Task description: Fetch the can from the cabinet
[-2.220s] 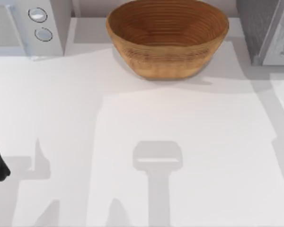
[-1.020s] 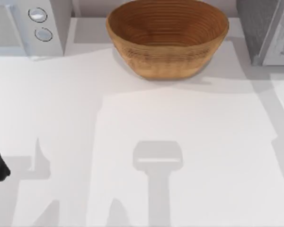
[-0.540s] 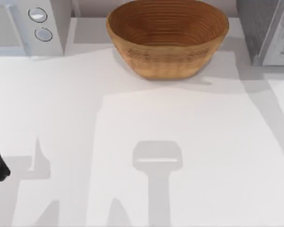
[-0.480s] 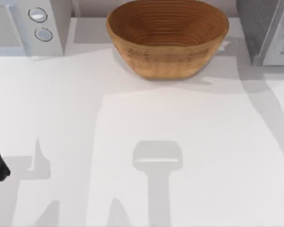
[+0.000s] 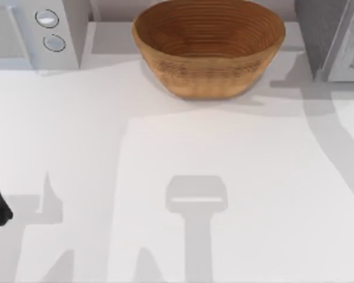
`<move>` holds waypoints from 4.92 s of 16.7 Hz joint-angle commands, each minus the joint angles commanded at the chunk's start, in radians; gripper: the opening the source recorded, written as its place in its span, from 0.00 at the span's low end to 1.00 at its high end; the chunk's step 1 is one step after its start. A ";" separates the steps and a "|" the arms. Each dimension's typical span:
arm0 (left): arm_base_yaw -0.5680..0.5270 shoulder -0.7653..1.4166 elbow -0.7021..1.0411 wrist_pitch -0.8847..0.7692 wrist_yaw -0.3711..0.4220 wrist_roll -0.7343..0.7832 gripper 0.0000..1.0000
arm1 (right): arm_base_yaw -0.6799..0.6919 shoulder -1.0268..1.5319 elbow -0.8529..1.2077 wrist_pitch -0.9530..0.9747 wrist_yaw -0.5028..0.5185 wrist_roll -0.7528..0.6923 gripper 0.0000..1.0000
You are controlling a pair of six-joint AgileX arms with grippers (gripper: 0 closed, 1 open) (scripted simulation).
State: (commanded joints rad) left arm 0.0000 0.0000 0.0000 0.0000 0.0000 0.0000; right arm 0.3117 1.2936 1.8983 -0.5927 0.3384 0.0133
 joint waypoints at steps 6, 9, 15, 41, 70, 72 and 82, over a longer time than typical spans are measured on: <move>0.000 0.000 0.000 0.000 0.000 0.000 1.00 | -0.025 -0.117 -0.160 0.057 -0.034 -0.002 0.00; 0.000 0.000 0.000 0.000 0.000 0.000 1.00 | -0.060 -0.267 -0.384 0.124 -0.072 -0.005 0.00; 0.000 0.000 0.000 0.000 0.000 0.000 1.00 | -0.160 -0.666 -1.040 0.304 -0.173 -0.009 0.00; 0.000 0.000 0.000 0.000 0.000 0.000 1.00 | -0.403 -0.954 -1.725 0.873 -0.592 -0.003 0.00; 0.000 0.000 0.000 0.000 0.000 0.000 1.00 | -0.911 1.068 -1.083 2.239 -1.680 0.095 0.00; 0.000 0.000 0.000 0.000 0.000 0.000 1.00 | -0.886 1.077 -1.071 2.228 -1.655 0.084 0.00; 0.000 0.000 0.000 0.000 0.000 0.000 1.00 | -0.852 1.091 -1.054 2.212 -1.618 0.068 0.30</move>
State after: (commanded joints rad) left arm 0.0000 0.0000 0.0000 0.0000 0.0000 0.0000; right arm -0.5400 2.3849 0.8444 1.6189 -1.2792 0.0814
